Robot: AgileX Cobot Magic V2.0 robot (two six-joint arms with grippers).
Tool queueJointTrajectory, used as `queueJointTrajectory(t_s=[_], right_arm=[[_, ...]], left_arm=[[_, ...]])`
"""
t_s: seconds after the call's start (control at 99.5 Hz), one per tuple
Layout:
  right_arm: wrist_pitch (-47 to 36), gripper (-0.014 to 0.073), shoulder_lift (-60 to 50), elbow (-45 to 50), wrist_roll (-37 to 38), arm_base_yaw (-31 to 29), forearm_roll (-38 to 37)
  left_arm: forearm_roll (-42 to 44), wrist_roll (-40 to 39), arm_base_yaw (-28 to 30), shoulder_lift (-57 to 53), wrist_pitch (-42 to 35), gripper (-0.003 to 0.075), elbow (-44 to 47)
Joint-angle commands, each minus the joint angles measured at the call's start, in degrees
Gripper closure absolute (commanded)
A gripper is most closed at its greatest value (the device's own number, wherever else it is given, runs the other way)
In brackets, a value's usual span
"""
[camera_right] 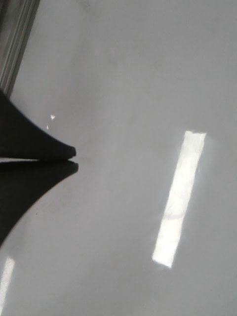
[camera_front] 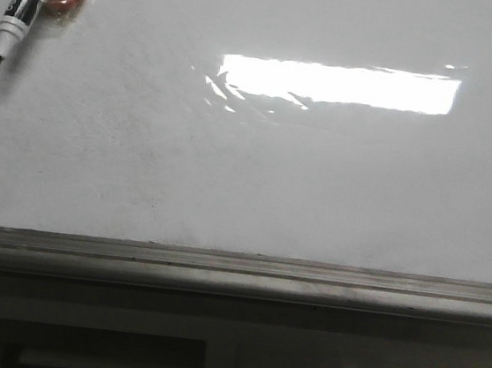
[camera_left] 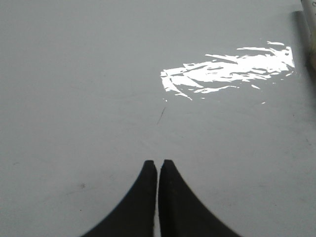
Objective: Write number 6 on whiteboard
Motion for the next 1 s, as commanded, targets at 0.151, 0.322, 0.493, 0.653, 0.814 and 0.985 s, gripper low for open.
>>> queueJointTrajectory(t_s=[0.151, 0.322, 0.493, 0.653, 0.814, 0.985], right_arm=[[-4.16, 0.0664, -1.02, 1.24, 0.02, -0.3, -0.76], [-4.16, 0.0664, -1.02, 1.24, 0.02, -0.3, -0.76], [-4.16, 0.0664, -1.02, 1.24, 0.02, -0.3, -0.76], [-4.16, 0.0664, -1.02, 1.24, 0.02, -0.3, -0.76], [-5.36, 0.0664, -1.02, 1.24, 0.02, -0.3, -0.53], [-6.44, 0.0664, -1.02, 1.24, 0.02, -0.3, 8.75]], left_arm=[[-0.58, -0.42, -0.32, -1.83, -4.23, 0.074, 2.72], [-0.58, -0.42, -0.32, -1.83, -4.23, 0.074, 2.72], [-0.58, -0.42, -0.32, -1.83, -4.23, 0.074, 2.72], [-0.58, -0.42, -0.32, -1.83, -4.23, 0.074, 2.72], [-0.86, -0.42, -0.32, -1.83, -4.23, 0.074, 2.72], [-8.51, -0.42, -0.32, -1.83, -4.23, 0.074, 2.72]])
